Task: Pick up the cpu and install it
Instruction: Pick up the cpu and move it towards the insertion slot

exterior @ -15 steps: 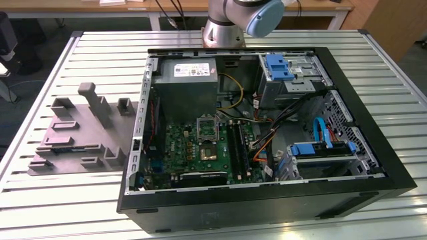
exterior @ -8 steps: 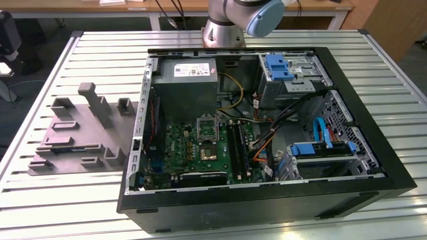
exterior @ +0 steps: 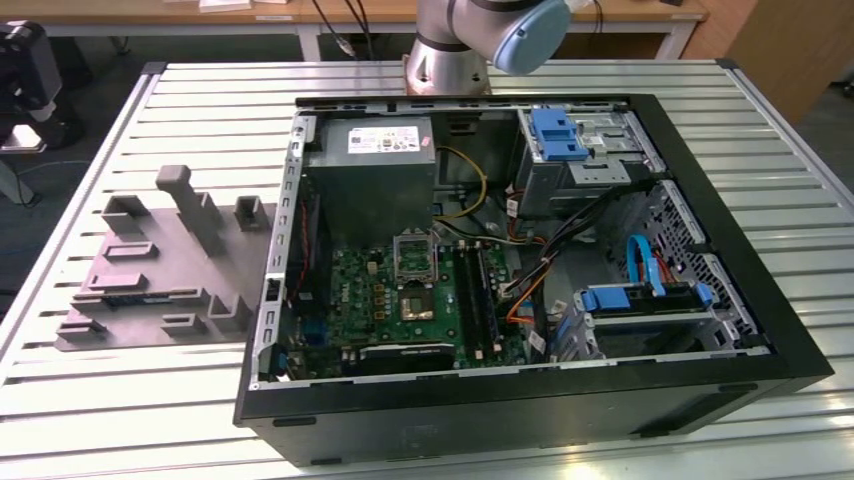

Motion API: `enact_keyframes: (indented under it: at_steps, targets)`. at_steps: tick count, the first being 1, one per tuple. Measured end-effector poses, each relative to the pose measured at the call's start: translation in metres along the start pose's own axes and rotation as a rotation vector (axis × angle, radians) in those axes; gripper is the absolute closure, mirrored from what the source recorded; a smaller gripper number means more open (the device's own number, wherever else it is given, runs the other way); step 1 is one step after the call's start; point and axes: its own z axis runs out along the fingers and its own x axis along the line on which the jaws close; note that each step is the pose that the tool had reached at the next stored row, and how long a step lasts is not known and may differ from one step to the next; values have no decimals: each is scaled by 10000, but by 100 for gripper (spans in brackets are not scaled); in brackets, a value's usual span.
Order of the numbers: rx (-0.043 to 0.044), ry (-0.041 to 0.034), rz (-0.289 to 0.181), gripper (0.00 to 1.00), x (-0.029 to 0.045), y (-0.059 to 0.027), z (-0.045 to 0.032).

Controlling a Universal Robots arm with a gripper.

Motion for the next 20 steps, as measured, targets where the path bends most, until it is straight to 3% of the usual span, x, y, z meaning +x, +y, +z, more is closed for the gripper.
enact_keyframes:
  at_steps: [17, 19, 20]
  targets:
    - [0, 0, 0, 53, -35, 0, 1]
    - [0, 0, 1, 53, -140, 1, 3]
    - [0, 1, 0, 53, -142, 1, 3]
